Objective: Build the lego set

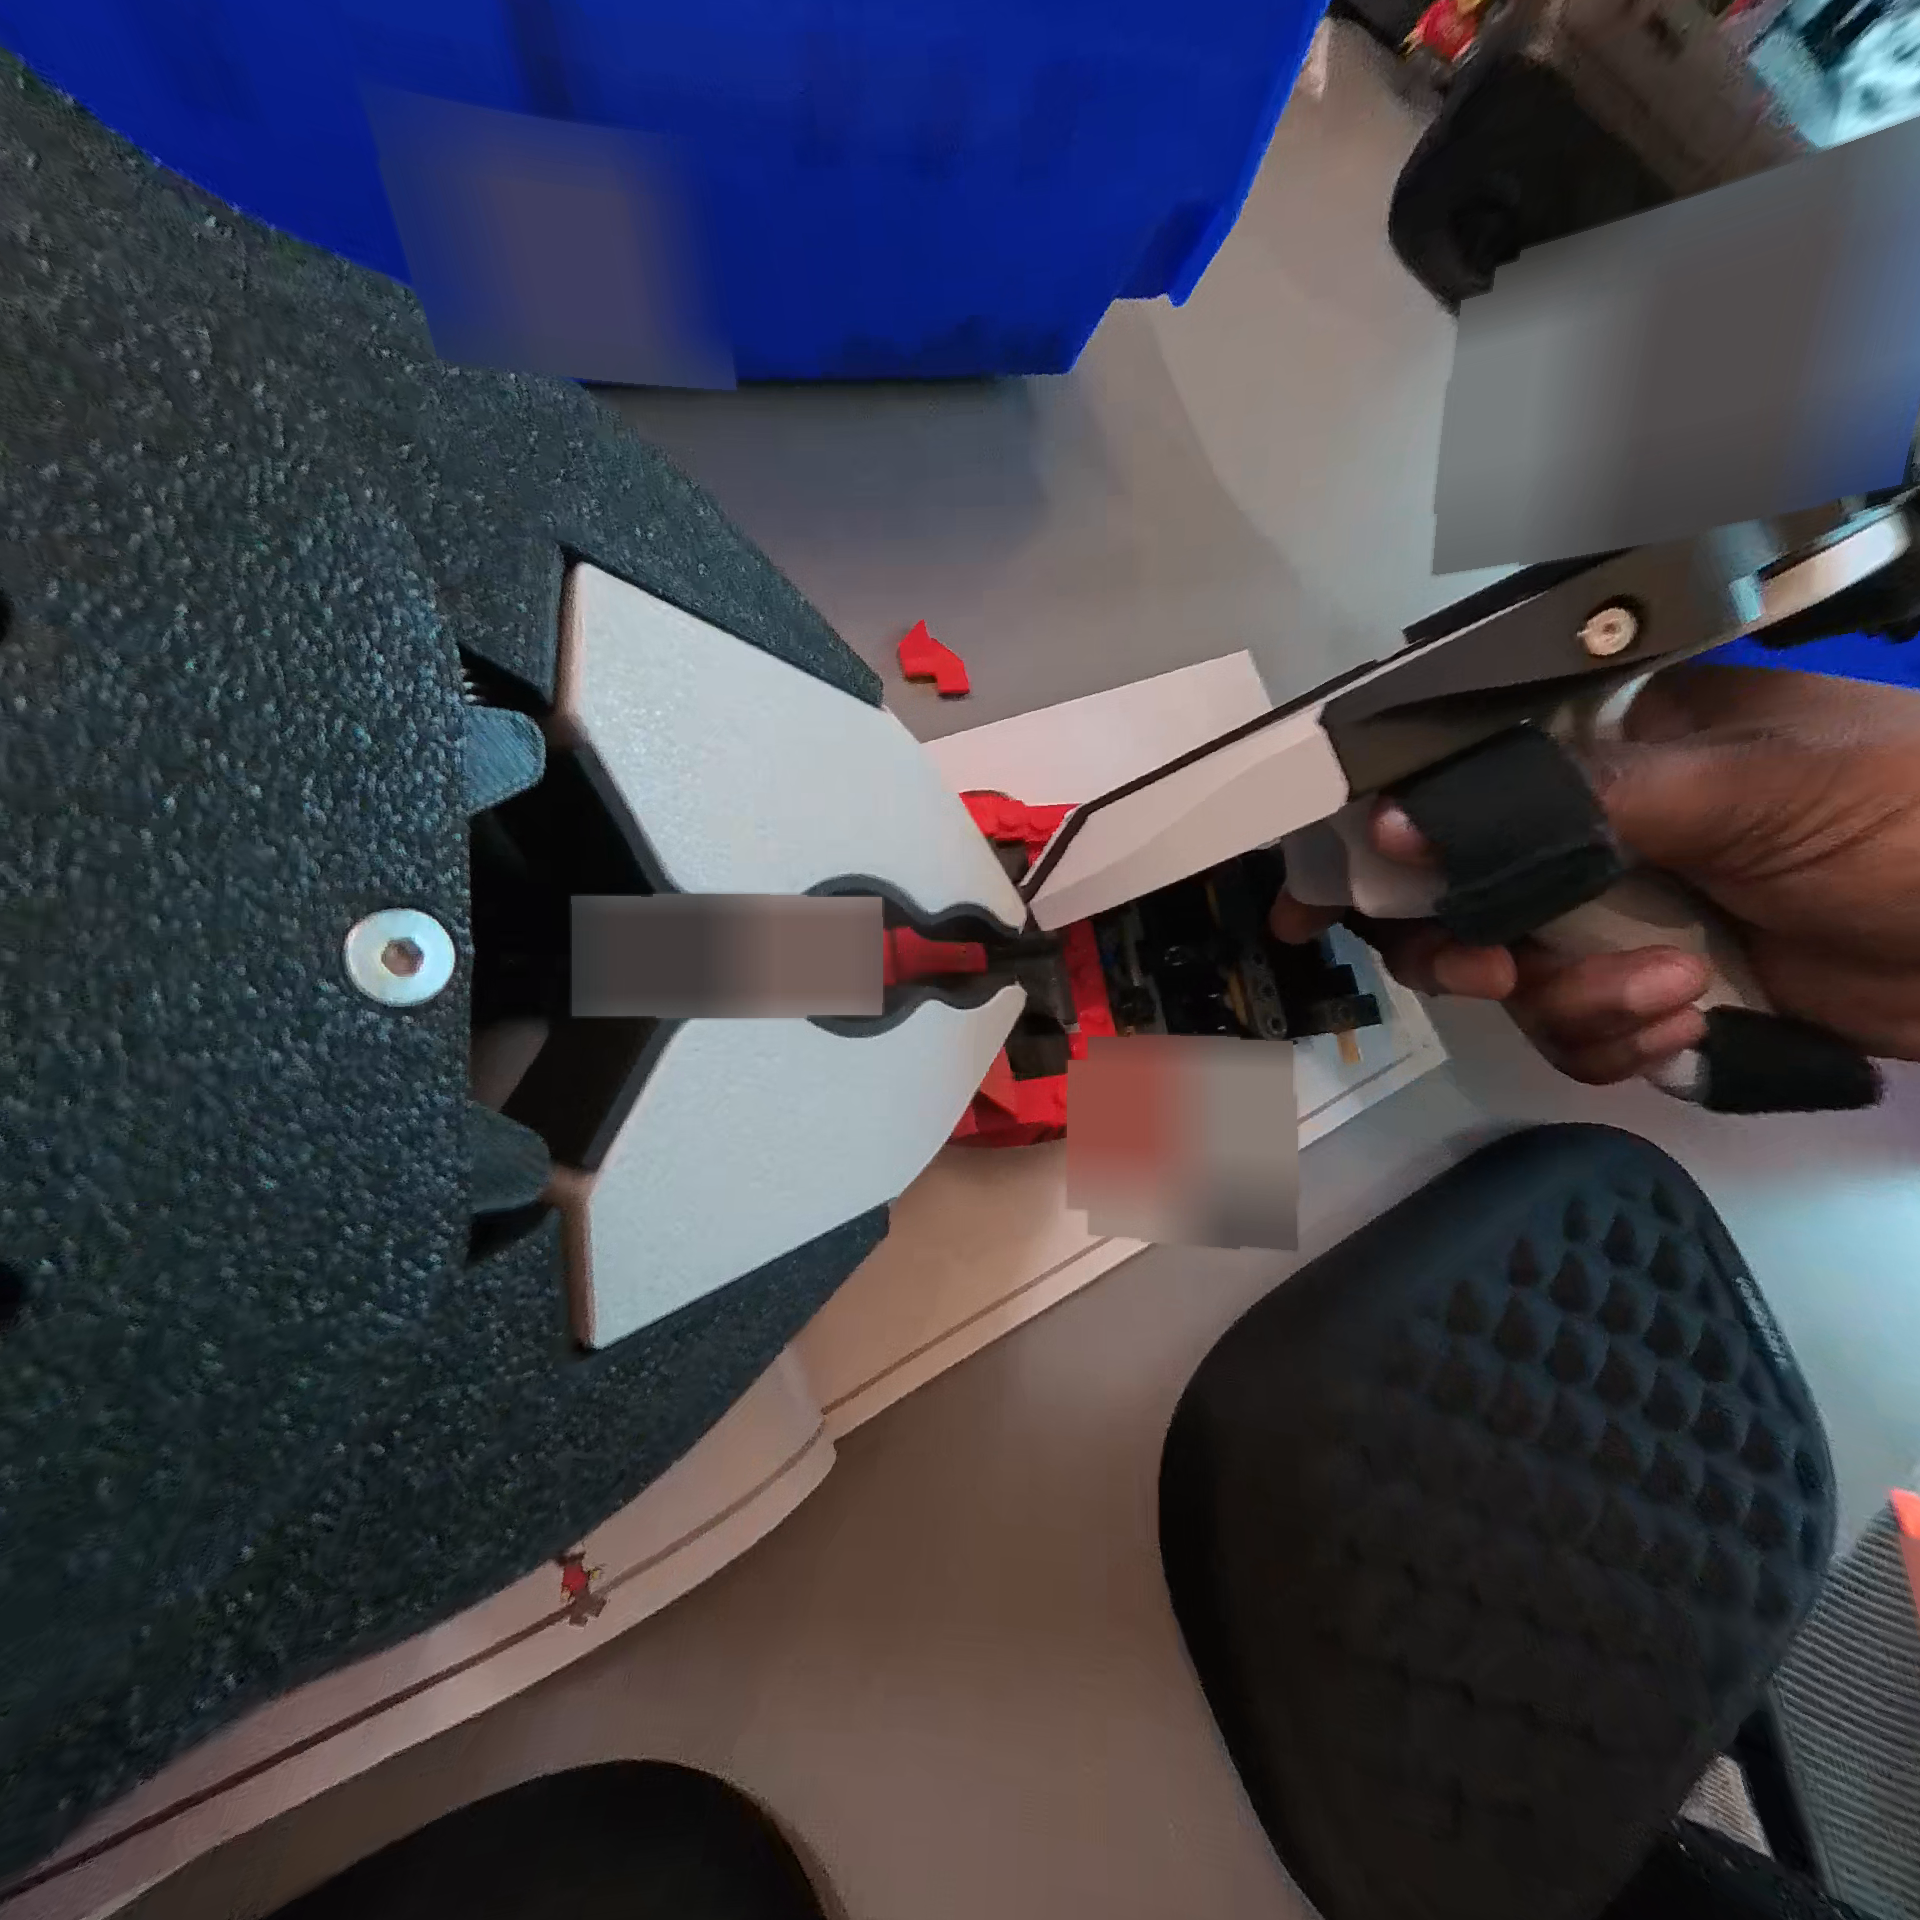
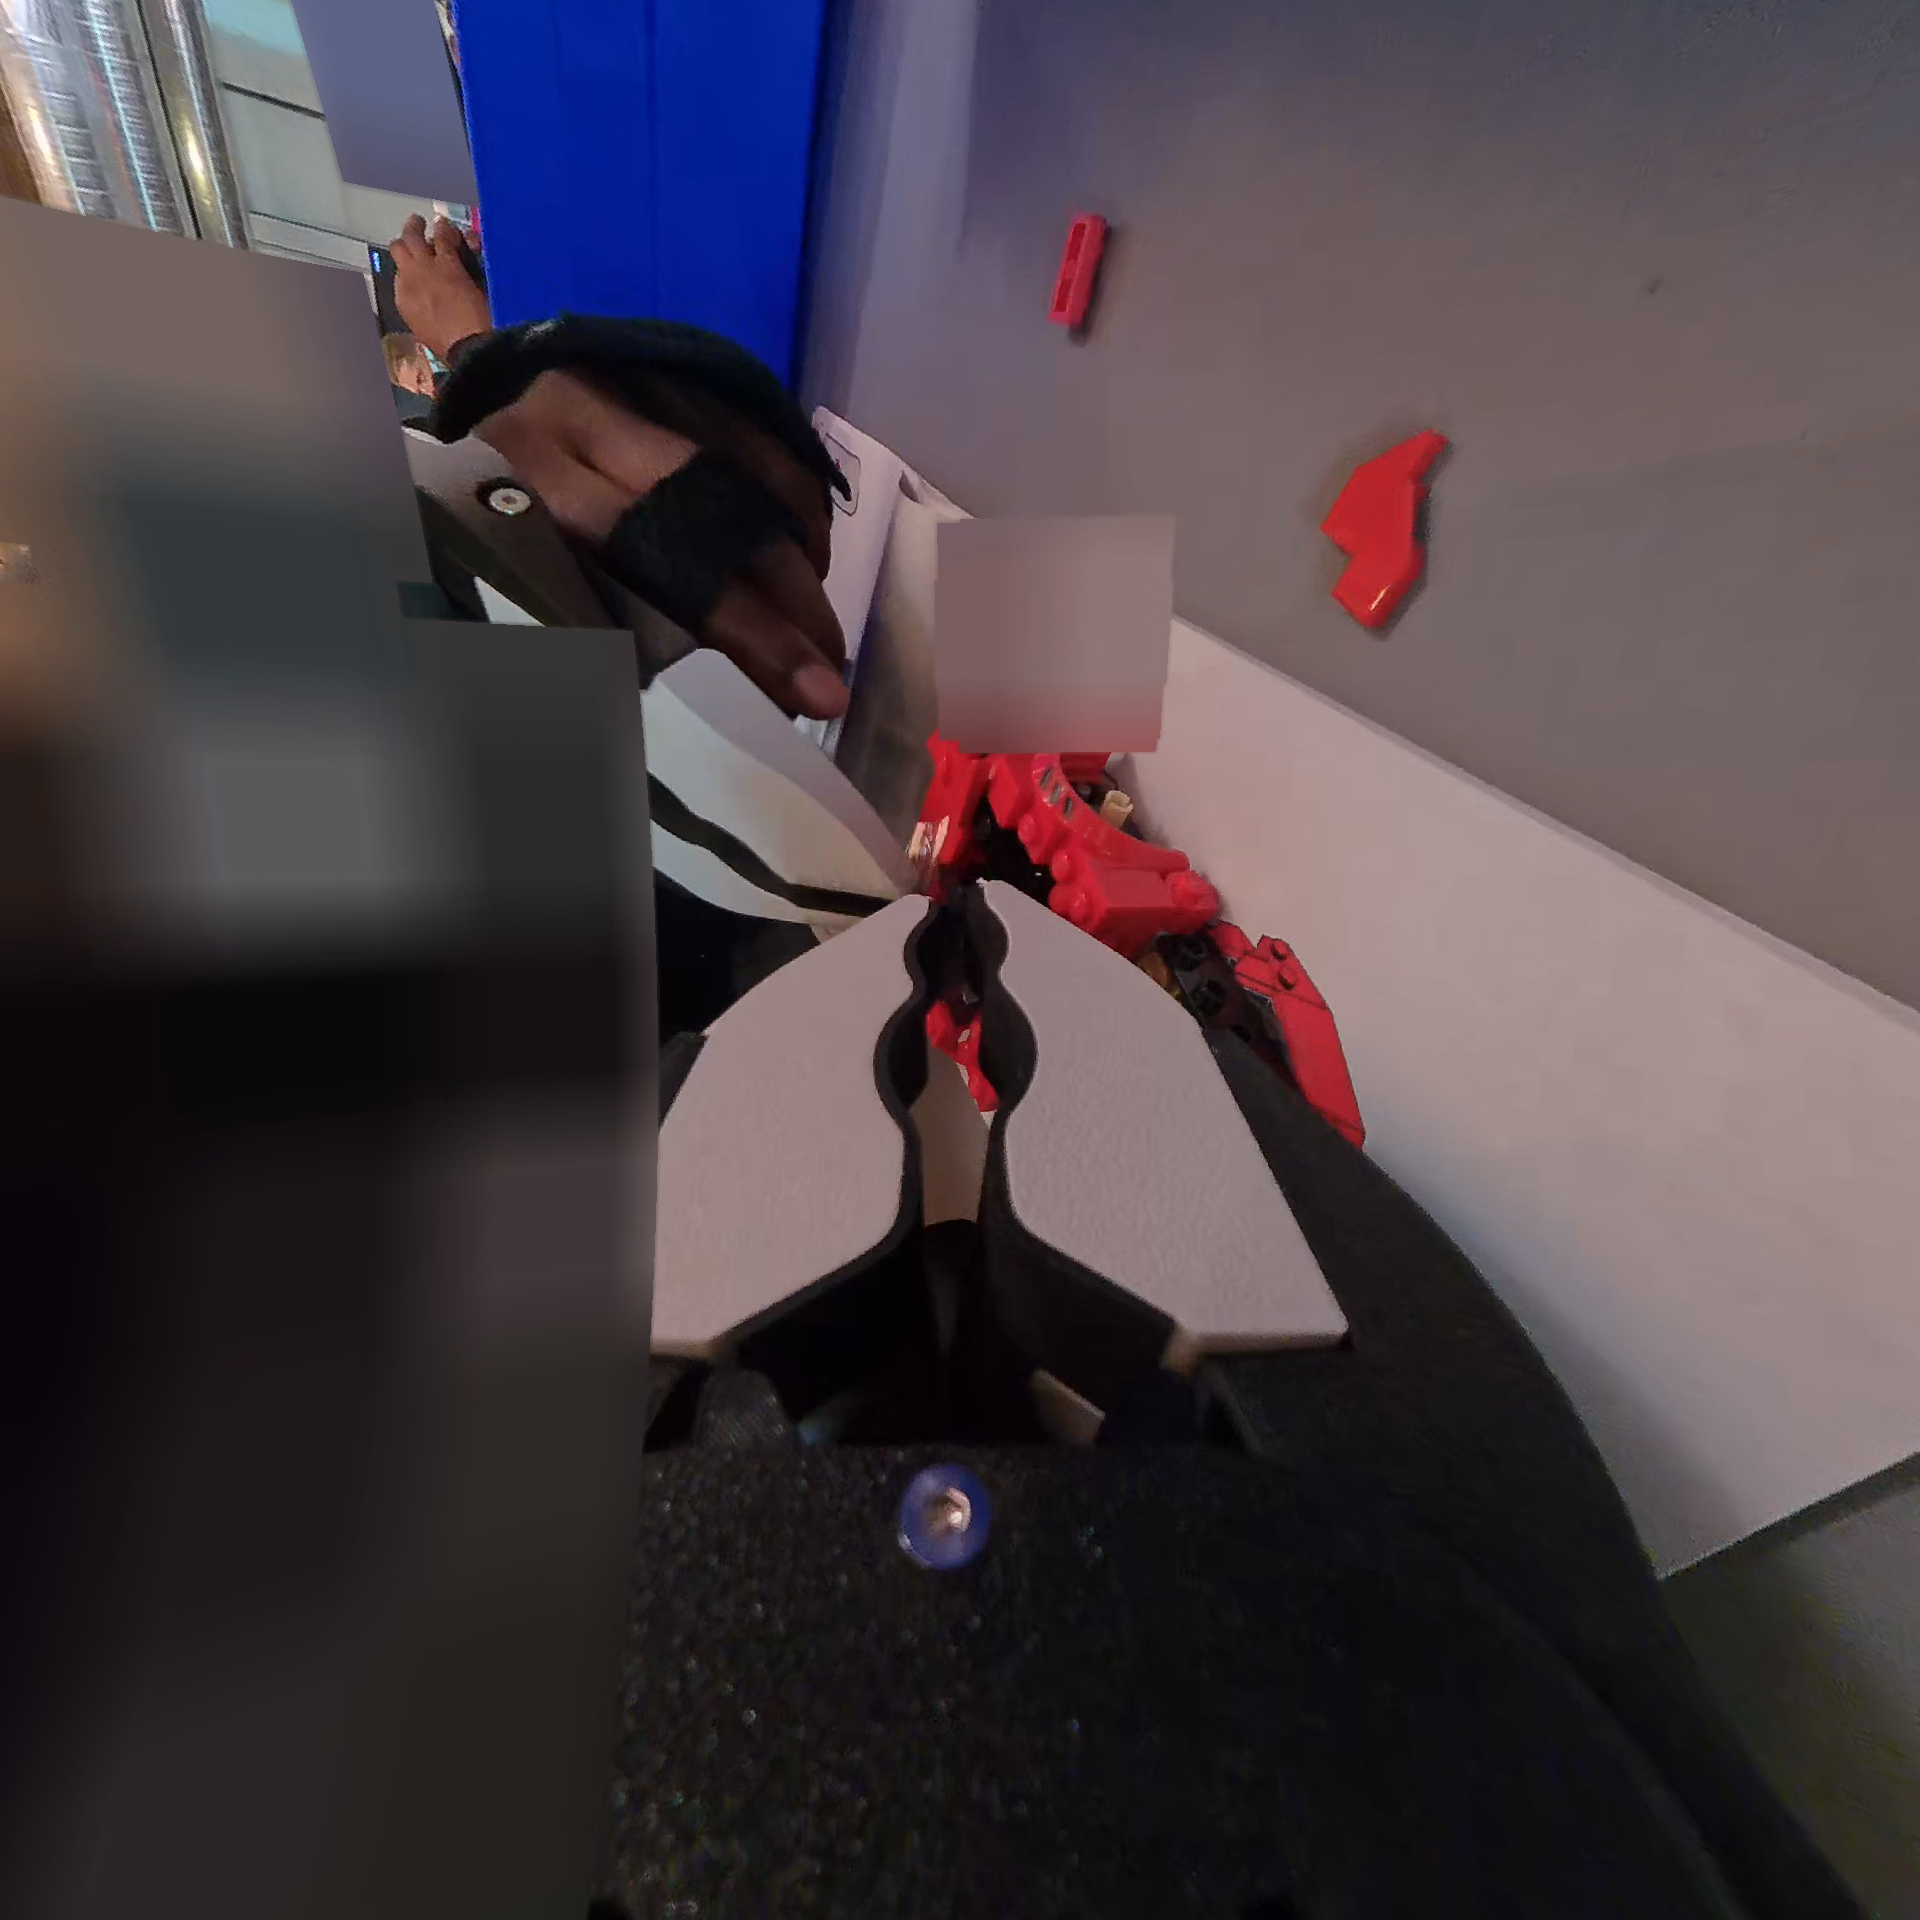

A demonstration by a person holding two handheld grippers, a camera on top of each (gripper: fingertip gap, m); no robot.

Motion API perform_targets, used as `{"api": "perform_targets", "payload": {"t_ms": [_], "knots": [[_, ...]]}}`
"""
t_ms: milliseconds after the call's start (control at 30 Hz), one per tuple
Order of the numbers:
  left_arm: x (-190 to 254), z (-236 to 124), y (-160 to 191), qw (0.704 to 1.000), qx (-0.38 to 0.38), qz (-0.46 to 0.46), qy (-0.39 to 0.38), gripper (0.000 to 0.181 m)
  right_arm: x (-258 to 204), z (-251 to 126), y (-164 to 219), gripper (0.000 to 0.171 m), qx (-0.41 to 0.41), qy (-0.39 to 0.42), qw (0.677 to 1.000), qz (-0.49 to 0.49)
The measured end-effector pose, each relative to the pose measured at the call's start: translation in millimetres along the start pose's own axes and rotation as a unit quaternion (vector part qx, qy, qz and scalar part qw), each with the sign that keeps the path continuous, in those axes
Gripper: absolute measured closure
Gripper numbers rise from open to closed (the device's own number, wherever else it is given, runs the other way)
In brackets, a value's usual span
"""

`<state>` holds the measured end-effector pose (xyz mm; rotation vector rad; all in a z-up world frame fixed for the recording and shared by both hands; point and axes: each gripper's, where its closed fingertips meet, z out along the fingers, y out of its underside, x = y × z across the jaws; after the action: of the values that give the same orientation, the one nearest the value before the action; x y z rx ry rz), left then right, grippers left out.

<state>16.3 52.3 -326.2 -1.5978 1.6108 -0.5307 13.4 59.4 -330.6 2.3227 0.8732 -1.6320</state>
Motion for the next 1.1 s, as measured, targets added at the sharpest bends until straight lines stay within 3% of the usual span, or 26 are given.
{"api": "perform_targets", "payload": {"t_ms": [700,900,1100], "knots": [[0,4,3,0.999,-0.016,-0.051,-0.004,0.181,2,-3,0,0.154,0.025,0.094,0.990,-0.102],[0,4,3,0.998,-0.017,-0.056,-0.002,0.181,-2,-12,-10,0.171,0.040,0.173,0.937,-0.300],[0,4,3,0.998,-0.017,-0.059,0.000,0.181,2,-3,-5,0.171,-0.008,0.229,0.889,-0.396]]}}
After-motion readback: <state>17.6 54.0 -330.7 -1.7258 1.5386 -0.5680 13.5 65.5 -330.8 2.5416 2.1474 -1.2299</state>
